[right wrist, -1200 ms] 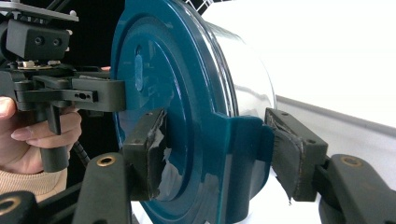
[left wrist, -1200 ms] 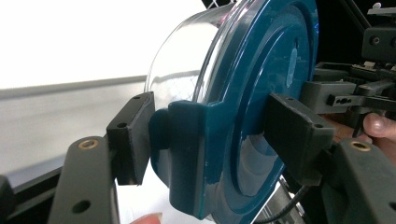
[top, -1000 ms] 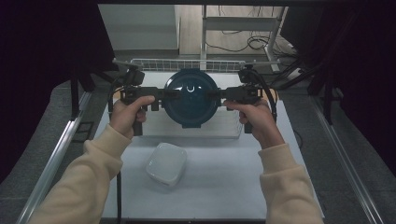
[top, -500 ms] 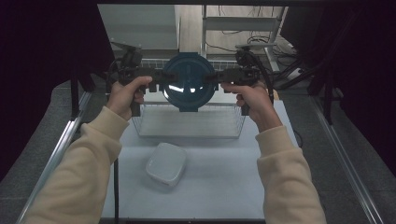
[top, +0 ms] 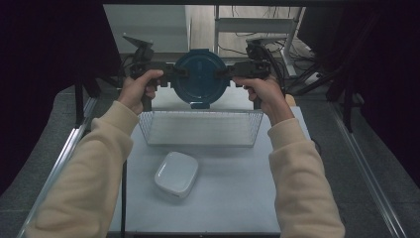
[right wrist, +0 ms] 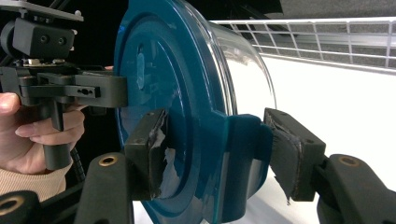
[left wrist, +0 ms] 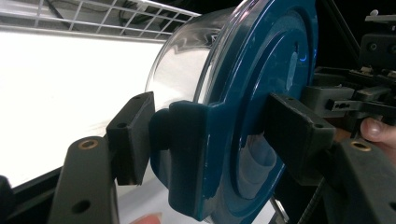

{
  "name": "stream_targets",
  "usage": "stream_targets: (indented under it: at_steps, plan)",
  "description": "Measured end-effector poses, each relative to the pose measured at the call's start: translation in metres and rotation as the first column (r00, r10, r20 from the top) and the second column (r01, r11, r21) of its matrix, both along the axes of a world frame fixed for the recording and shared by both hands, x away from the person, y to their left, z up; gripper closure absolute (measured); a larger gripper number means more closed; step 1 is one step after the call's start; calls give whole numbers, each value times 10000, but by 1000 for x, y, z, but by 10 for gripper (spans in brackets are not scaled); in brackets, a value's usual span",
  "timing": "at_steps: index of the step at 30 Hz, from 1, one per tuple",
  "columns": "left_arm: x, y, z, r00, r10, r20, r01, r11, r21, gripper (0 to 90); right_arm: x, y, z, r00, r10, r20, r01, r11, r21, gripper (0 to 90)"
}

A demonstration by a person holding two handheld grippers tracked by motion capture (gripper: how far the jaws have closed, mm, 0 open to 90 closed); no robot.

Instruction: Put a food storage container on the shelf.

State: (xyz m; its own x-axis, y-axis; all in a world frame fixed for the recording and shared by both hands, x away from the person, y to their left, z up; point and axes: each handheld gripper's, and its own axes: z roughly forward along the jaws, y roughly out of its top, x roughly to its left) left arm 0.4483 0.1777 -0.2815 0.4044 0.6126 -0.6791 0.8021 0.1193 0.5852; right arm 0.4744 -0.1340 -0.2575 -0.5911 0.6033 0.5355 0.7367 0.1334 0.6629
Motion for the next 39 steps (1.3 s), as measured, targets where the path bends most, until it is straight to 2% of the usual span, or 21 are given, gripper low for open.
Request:
stream_targets:
  at_steps: [3, 11, 14, 18, 22, 26, 30, 32, 33, 34, 36, 39]
  plan:
    - [4, -1, -4, 9999, -14, -111, 14, 10000, 0, 346, 4, 0, -3, 10000, -33, -93, 33, 10000, -37, 415]
    - [21, -3, -21, 9979, 178, -630, -171, 9998, 122, 329, 20, 1, -23, 9974, -162, -708, 155, 9998, -102, 413]
    - [26, -5, -22, 9978, 252, -617, -244, 9996, 138, 331, 25, -1, -29, 9954, -317, -907, 330, 9994, 130, 409]
    - [35, -2, -28, 9953, 341, -910, -366, 9990, -258, 334, 30, 0, -30, 9943, -472, -959, 486, 9987, 122, 398]
    - [40, 0, -32, 9936, 377, -1065, -425, 9981, -439, 339, 35, 0, -33, 9920, -553, -1130, 576, 9982, 164, 393]
    - [51, -3, -36, 9883, 529, -1434, -603, 9970, -476, 338, 44, -2, -40, 9813, -792, -1756, 883, 9951, 448, 381]
    - [57, -4, -42, 9851, 646, -1595, -761, 9949, -669, 334, 48, -2, -45, 9730, -1018, -2072, 1148, 9921, 515, 358]
    - [59, -5, -44, 9850, 709, -1572, -836, 9936, -756, 335, 50, -3, -48, 9660, -1095, -2341, 1262, 9903, 574, 351]
    - [59, -5, -45, 9853, 727, -1544, -846, 9938, -723, 335, 51, -4, -50, 9649, -1111, -2378, 1292, 9897, 618, 350]
    - [59, -6, -44, 9854, 767, -1519, -872, 9942, -636, 335, 52, -5, -51, 9597, -1130, -2572, 1345, 9886, 677, 348]
    - [59, -8, -43, 9852, 859, -1481, -950, 9939, -555, 333, 54, -6, -54, 9569, -1129, -2676, 1390, 9870, 810, 345]
    - [59, -7, -44, 9866, 831, -1406, -925, 9938, -617, 329, 53, -6, -55, 9576, -1175, -2631, 1441, 9860, 844, 343]
